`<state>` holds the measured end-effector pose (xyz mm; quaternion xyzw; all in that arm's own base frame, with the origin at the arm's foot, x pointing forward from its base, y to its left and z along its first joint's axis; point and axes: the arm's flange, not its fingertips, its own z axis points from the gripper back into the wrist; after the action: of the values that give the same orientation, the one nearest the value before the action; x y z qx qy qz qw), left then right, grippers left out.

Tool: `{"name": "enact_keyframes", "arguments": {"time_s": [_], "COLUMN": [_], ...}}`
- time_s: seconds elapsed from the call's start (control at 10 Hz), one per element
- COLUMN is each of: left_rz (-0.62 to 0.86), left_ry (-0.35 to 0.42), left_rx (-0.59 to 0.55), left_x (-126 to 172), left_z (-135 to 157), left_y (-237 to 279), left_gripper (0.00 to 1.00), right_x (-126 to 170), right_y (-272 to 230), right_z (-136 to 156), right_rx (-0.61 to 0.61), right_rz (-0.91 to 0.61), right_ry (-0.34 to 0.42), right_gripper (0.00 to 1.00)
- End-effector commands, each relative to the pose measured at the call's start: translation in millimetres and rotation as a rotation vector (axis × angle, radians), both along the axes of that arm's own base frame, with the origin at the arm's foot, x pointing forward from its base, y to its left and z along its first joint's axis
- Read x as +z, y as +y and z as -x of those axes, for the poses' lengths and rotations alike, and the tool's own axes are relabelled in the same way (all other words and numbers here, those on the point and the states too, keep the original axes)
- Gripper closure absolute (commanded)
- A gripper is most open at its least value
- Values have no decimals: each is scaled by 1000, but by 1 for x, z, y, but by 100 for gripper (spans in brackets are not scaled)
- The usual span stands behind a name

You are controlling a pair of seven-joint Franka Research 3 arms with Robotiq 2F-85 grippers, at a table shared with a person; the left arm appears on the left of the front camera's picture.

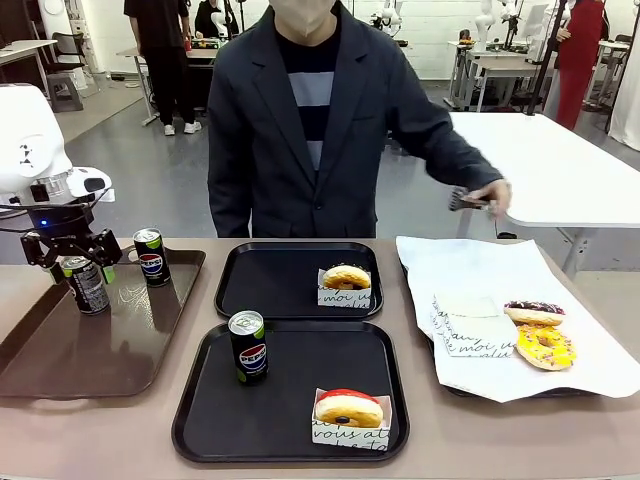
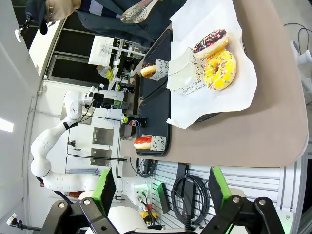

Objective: Set up donuts and drinks on trays.
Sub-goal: Pick up one Pepsi coke from the Handle tray and place it on the Flat Tray without a Pepsi coke.

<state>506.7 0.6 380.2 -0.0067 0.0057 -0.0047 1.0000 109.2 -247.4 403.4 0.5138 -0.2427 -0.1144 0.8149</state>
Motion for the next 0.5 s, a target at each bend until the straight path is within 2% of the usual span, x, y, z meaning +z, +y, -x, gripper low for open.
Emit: {"name": "enact_keyframes", "arguments": {"time_s": [0.0, 0.4], "left_rz": [4, 1], "left_ry": [-18, -6], "left_rx": [11, 14], "left_x": [-6, -10], "left_z": [-3, -6], "left_y": [2, 5], "left_gripper": [0, 0], "right_x": [0, 0], "right_y": [-2, -2], "right_z": [9, 9], "right_rx": [-2, -2], "right_rz": [-11, -11], "right_ry": [-23, -23], "right_gripper": [0, 0]}}
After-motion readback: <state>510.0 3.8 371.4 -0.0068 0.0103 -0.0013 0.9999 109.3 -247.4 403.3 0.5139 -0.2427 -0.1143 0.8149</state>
